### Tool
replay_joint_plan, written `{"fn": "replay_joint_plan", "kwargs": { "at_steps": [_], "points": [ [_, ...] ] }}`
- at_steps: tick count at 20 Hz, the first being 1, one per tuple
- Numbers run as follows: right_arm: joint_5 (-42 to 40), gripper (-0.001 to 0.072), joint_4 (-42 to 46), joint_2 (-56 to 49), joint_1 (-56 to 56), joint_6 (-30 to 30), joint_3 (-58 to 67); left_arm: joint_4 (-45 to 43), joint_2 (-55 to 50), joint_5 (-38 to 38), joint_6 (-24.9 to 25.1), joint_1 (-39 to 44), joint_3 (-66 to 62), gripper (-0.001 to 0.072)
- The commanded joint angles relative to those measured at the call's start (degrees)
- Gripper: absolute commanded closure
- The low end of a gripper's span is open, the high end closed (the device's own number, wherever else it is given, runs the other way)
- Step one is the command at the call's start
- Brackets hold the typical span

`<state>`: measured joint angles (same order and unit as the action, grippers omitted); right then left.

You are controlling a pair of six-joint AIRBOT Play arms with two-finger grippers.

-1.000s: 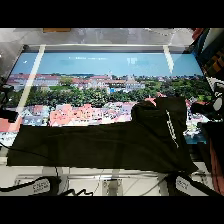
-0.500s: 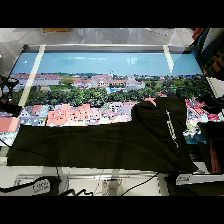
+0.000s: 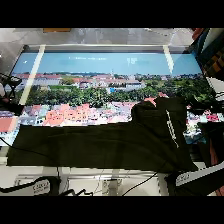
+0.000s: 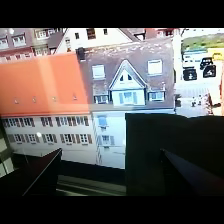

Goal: Fold the clothes and pants, and hang the long-sleeved shirts on hangers.

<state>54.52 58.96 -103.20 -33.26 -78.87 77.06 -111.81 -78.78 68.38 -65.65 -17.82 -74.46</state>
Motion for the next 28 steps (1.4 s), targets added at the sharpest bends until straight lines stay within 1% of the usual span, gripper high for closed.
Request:
{"fn": "replay_joint_plan", "kwargs": {
  "at_steps": [1, 2, 3, 6, 10, 14, 16, 19, 21, 23, 25, 26, 27, 28],
  "points": [
    [-3.2, 0.0381, 0.8, -1.8, 2.7, 2.2, 0.2, 0.0, 0.0, 0.0, 0.0, 0.7, -0.1, 0.0008],
    [-3.3, 0.0613, 1.0, -1.8, 3.5, 3.5, 1.0, 0.0, 0.0, 0.0, 0.0, 0.9, -0.1, 0.0008],
    [-3.4, 0.0678, 1.0, -1.8, 4.3, 4.7, 2.2, 0.0, 0.0, 0.0, 0.0, 1.0, -0.1, 0.0009],
    [-1.8, 0.0678, 1.0, -1.8, 7.2, 5.3, 9.0, -0.1, 0.0, 0.0, 0.0, 1.7, -0.1, 0.0008],
    [0.0, 0.0679, 1.0, -0.4, 12.5, 5.3, 22.6, -0.2, 0.0, 0.0, 0.0, 3.2, -0.1, 0.0009],
    [-0.8, 0.0678, 0.9, 3.2, 18.5, 6.7, 36.1, -0.2, 0.0, 0.0, 0.0, 4.0, -0.1, 0.0009],
    [-3.8, 0.0678, 0.9, 5.3, 21.6, 6.6, 40.2, -0.2, 0.0, 0.0, 0.0, 4.6, -0.1, 0.0009],
    [-13.0, 0.0679, 0.9, 9.3, 26.7, 6.6, 40.9, -0.2, 0.0, -0.1, 0.0, 6.0, -0.1, 0.0009],
    [-17.1, 0.0679, 0.9, 10.9, 30.4, 6.6, 40.9, -0.2, 0.0, -0.1, 0.0, 7.1, -0.1, 0.0008],
    [-18.0, 0.0679, 1.1, 11.1, 34.5, 6.1, 40.8, -0.2, 0.0, 0.0, 0.0, 8.1, -0.1, 0.0008],
    [-17.6, 0.0679, 1.4, 11.0, 39.0, 2.8, 40.4, -0.2, 0.2, 0.0, 0.0, 9.1, -0.1, 0.0009],
    [-17.7, 0.0679, 1.4, 11.0, 41.6, 1.3, 39.9, -0.3, 0.5, 0.0, -0.8, 9.5, -0.1, 0.0016],
    [-17.7, 0.0679, 1.6, 10.9, 44.3, 1.3, 39.6, -1.0, 1.1, -0.1, -2.6, 9.6, -0.1, 0.0087],
    [-17.7, 0.0679, 1.7, 10.6, 47.0, 1.3, 39.5, -3.6, 2.0, -0.1, -5.0, 9.6, -0.1, 0.0153]
  ]
}}
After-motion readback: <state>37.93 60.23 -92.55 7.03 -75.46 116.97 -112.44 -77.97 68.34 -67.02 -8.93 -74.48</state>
